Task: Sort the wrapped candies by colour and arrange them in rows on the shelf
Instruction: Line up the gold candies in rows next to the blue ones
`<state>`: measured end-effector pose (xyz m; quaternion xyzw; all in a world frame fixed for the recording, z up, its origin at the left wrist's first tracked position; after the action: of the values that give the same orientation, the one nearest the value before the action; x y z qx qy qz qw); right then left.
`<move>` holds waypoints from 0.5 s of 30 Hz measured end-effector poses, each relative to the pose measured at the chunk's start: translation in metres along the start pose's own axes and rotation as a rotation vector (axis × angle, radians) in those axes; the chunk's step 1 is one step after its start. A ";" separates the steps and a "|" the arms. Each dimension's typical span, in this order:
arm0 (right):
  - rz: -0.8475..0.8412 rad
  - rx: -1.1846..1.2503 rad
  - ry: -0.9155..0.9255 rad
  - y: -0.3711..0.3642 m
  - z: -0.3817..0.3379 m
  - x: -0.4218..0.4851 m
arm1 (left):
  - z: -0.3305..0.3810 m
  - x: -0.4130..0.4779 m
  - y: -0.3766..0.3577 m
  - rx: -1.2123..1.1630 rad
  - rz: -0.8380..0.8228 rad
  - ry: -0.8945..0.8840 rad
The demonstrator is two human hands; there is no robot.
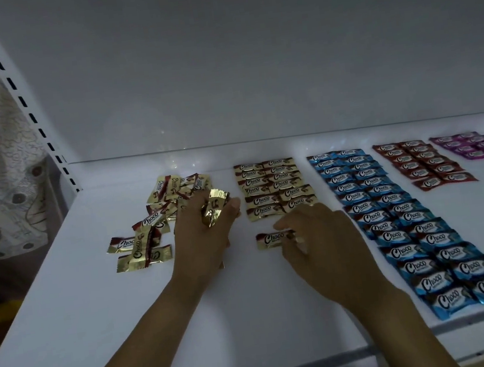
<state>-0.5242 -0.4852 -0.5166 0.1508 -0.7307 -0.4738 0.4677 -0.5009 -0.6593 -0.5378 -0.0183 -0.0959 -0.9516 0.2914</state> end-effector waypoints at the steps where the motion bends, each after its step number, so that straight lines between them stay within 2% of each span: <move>1: -0.021 -0.040 0.013 -0.003 -0.007 -0.008 | 0.000 -0.001 -0.001 0.007 -0.004 -0.003; 10: -0.083 0.045 -0.031 -0.029 -0.008 -0.010 | 0.001 -0.003 -0.005 -0.019 -0.037 -0.010; 15: -0.081 0.084 -0.009 -0.036 -0.007 -0.010 | -0.001 -0.003 -0.015 -0.146 -0.134 0.058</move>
<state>-0.5218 -0.5009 -0.5512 0.1978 -0.7454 -0.4618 0.4382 -0.5070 -0.6461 -0.5419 -0.0055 -0.0189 -0.9735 0.2276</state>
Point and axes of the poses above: each hand's wrist, its own x-axis towards the middle knuckle, its own y-axis out of the back of the hand, z = x × y, the point moved 10 cm from there along x, towards the middle knuckle, and after that the axes turned 13 degrees about y, right-handed, at the moved point
